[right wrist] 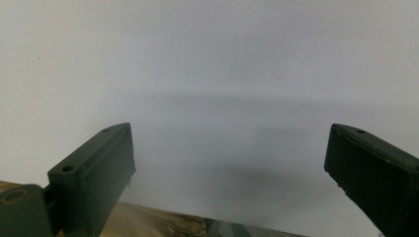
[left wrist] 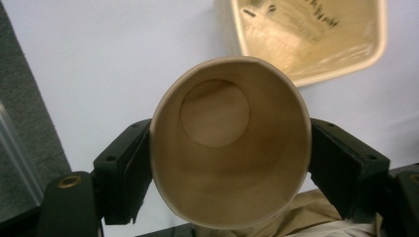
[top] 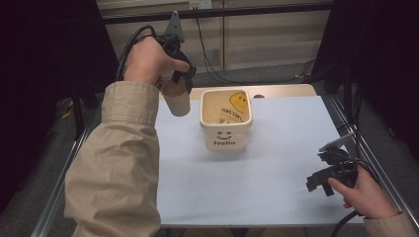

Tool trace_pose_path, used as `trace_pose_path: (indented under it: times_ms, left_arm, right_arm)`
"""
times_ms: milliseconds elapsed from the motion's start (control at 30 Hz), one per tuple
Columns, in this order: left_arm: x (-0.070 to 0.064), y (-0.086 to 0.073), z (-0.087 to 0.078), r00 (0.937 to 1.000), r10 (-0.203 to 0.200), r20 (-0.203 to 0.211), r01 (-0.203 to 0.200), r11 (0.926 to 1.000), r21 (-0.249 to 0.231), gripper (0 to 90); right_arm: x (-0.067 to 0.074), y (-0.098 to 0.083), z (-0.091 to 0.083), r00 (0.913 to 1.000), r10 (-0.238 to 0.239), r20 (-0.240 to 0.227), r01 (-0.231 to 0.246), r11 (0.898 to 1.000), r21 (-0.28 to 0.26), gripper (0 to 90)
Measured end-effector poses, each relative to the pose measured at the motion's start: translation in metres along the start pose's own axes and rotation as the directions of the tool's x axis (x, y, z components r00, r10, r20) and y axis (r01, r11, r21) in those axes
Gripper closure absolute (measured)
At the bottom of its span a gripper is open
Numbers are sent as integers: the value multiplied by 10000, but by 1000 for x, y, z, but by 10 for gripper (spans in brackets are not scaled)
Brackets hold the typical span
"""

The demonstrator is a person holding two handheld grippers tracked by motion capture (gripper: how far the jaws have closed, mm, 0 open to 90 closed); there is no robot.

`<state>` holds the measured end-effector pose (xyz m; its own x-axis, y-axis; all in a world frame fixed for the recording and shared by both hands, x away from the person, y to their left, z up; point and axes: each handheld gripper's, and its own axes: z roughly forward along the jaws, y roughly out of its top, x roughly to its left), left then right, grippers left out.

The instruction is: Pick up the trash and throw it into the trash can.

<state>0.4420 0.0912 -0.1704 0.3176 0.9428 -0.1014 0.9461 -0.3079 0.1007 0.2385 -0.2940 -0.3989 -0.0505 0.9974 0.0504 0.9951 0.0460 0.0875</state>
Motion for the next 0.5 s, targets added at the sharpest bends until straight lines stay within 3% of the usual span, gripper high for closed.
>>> trace_pose_path:
  times_ms: [267, 400, 500]
  left_arm:
    - [0, 8, -7, 9997, -246, -55, 246, 9997, -80, 225]
    - [-2, 10, -8, 9999, -79, -149, 78, 9999, -65, 225]
    - [-6, 12, -7, 10000, -31, 18, 31, 10000, -49, 225]
  right_arm:
    - [-1, -1, 0, 10000, -23, -53, 22, 9999, -107, 50]
    - [0, -1, 0, 10000, -59, -33, 59, 9999, -136, 50]
    - [0, 0, 0, 10000, -6, 14, 6, 10000, -5, 50]
